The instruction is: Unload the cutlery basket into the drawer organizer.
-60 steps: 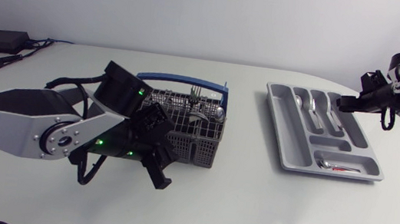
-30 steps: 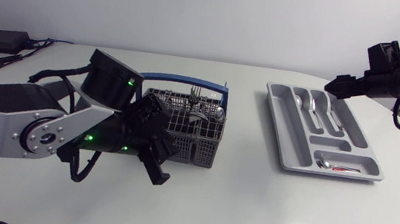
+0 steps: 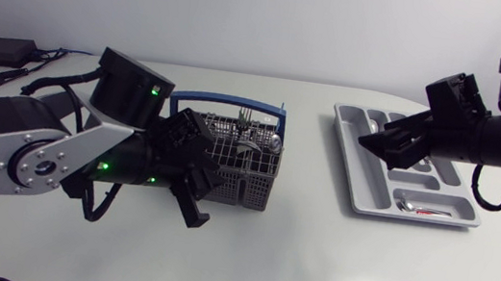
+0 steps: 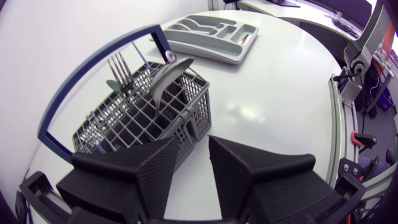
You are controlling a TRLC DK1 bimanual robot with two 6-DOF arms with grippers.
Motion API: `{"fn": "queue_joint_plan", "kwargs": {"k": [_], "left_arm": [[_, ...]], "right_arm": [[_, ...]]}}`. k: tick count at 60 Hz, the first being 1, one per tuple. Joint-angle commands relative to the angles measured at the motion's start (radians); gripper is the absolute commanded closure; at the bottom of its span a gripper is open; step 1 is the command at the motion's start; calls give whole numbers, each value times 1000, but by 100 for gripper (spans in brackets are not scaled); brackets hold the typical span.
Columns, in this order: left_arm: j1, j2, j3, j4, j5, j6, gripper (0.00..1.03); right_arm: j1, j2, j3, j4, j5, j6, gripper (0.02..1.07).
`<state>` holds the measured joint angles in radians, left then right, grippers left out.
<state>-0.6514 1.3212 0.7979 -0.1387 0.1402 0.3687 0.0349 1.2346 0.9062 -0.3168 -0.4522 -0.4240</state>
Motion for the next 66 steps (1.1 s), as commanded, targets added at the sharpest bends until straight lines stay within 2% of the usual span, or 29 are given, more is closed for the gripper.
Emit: {"fn": "queue_joint_plan", "kwargs": {"k": [1, 13, 26, 34, 51, 57, 66], "left_arm": [[-4, 15, 54, 19, -5, 68, 68], [-27, 18, 58, 77, -7, 194, 68], [-70, 58, 72, 91, -34, 328, 68], [-106, 90, 77, 120, -91, 414, 68], [-140, 33, 80, 136, -186, 464, 68], [-140, 0, 80, 136, -206, 478, 60], [-140, -10, 86, 129, -234, 500, 60]], "right_arm": [[25, -38, -64, 10, -8, -27, 23], [97, -124, -173, 18, -11, -61, 22], [134, -173, -233, 27, -11, -65, 22], [151, -190, -257, 28, -11, -70, 22], [174, -218, -288, 28, -5, -70, 22], [180, -218, -293, 33, -3, -70, 22], [201, -218, -306, 38, -2, -62, 22]]}}
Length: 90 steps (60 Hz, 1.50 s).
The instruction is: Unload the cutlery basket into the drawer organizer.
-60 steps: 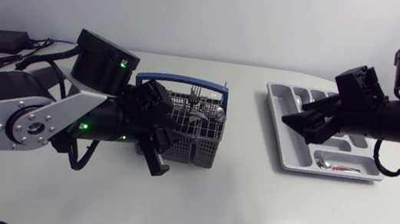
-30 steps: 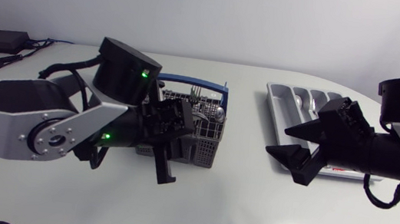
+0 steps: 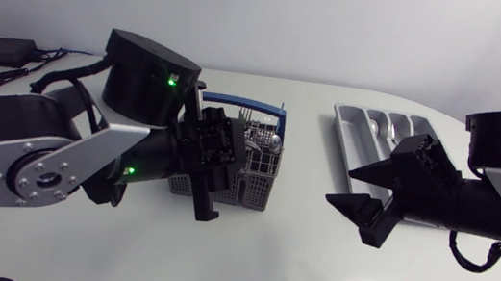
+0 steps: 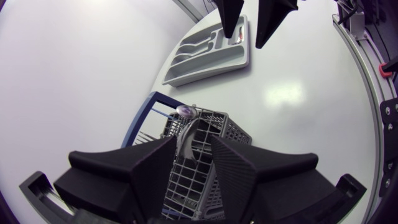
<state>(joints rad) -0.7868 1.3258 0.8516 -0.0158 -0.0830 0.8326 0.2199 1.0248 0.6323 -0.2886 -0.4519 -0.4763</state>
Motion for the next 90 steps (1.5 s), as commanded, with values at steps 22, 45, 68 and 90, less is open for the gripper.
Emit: {"fn": "queue_joint_plan", "kwargs": {"k": [22, 45, 68, 90], "left_arm": [[27, 47, 70, 13, -21, 88, 60], [38, 164, 98, 48, -35, 122, 62], [44, 211, 87, 126, -69, 120, 90], [43, 141, -6, 229, -106, 34, 94]], "right_arm": [[35, -17, -57, 20, 1, -5, 22], [45, -12, -63, 31, 12, 1, 22], [47, -11, -85, 54, 13, 4, 22], [49, -9, -92, 69, 13, 10, 22]]}}
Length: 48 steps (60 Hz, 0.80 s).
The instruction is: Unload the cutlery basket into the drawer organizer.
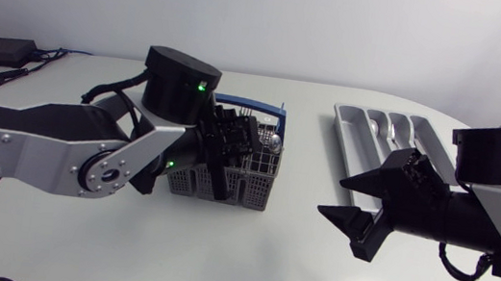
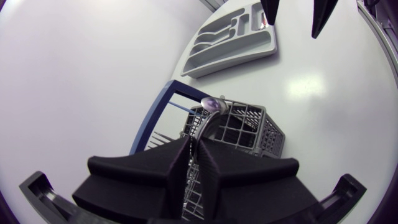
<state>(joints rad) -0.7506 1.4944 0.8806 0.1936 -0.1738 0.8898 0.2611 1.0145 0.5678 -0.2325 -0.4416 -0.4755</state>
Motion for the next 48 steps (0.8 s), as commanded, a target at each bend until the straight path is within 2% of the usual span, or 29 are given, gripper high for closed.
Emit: {"fn": "queue_joint_plan", "kwargs": {"k": [1, 17, 25, 35, 40, 48], "left_arm": [[8, -31, -38, 21, -15, -25, 95], [7, -120, -80, 27, -67, -137, 95], [-21, -157, -132, 63, -124, -209, 95], [-43, -206, -175, 75, -150, -302, 95], [-58, -215, -190, 84, -150, -298, 94], [-66, -220, -192, 83, -133, -198, 91]], "right_arm": [[7, 1, -28, 15, 4, 9, 22], [13, -1, -36, 22, 6, 21, 22], [52, 4, -37, 38, 29, 41, 22], [78, 15, -29, 48, 43, 52, 22], [82, 24, -25, 51, 47, 54, 22], [93, 29, -25, 51, 50, 60, 22]]}}
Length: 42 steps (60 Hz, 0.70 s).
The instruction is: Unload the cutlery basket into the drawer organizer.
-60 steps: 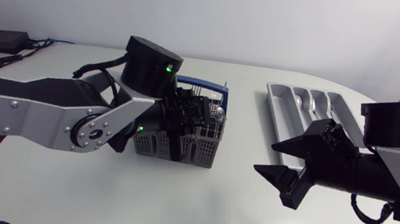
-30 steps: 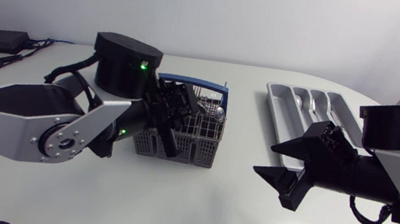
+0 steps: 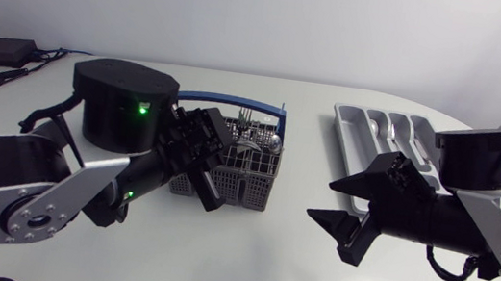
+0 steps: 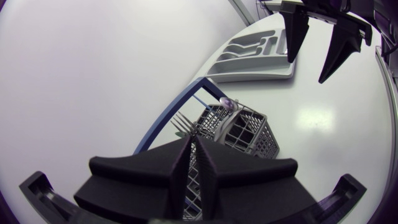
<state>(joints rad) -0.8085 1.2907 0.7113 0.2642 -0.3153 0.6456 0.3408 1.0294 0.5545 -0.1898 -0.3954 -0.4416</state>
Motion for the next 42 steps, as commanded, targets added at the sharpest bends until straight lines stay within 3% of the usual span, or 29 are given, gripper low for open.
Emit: {"fn": "queue_joint_plan", "kwargs": {"k": [1, 23, 27, 42], "left_arm": [[-8, -16, -19, 7, 21, 52, 89], [-6, 19, 68, -145, 94, 95, 85], [-6, 29, 74, -151, 99, 101, 79], [-1, 62, 99, -149, 107, 127, 73]], "right_arm": [[14, 12, -13, 9, 4, 26, 22], [15, 3, -25, 9, 10, 26, 22], [15, 3, -25, 9, 10, 26, 22], [18, 3, -25, 9, 10, 26, 22]]}}
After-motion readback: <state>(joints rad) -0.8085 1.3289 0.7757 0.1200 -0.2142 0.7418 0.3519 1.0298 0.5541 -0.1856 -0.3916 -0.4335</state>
